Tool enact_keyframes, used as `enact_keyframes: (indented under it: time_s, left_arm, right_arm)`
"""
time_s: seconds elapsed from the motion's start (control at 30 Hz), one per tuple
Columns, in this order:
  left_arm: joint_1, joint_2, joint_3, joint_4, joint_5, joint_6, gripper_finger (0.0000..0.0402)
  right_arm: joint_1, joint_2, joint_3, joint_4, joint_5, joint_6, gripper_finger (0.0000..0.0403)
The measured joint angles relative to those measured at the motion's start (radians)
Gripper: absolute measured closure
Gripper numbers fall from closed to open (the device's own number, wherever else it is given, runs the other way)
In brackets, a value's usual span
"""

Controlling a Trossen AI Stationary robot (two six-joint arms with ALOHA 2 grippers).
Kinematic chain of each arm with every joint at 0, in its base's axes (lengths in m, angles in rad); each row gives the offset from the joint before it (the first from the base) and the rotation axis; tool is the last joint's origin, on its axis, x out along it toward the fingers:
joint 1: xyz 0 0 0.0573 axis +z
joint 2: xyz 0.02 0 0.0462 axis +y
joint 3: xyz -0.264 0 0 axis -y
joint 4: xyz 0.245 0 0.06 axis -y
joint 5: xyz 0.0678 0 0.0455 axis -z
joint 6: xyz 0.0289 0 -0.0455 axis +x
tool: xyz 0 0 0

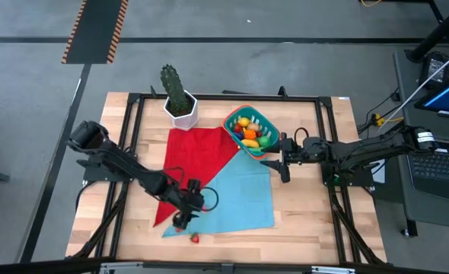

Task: Build produce basket
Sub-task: Put the pink peach into the blue basket

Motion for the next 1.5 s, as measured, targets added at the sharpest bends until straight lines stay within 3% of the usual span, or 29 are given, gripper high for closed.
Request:
enact_keyframes:
  time_s: [0.3,0.87,1.5]
  left_arm:
    - [0.001,0.088,0.050,-0.013,0.005,-0.027,0.0148]
    - [0.017,0.121,0.051,-0.017,0.020,-0.053,0.0150]
    - [0.044,0.121,0.050,-0.008,0.016,-0.053,0.0189]
  right_arm:
    - [0.000,0.000,0.000,-0.009,0.000,-0.001,0.0157]
    - [0.048,0.000,0.000,-0.014,0.000,-0.001,0.0157]
    - [0.069,0.000,0.000,-0.014,0.000,-0.002,0.0157]
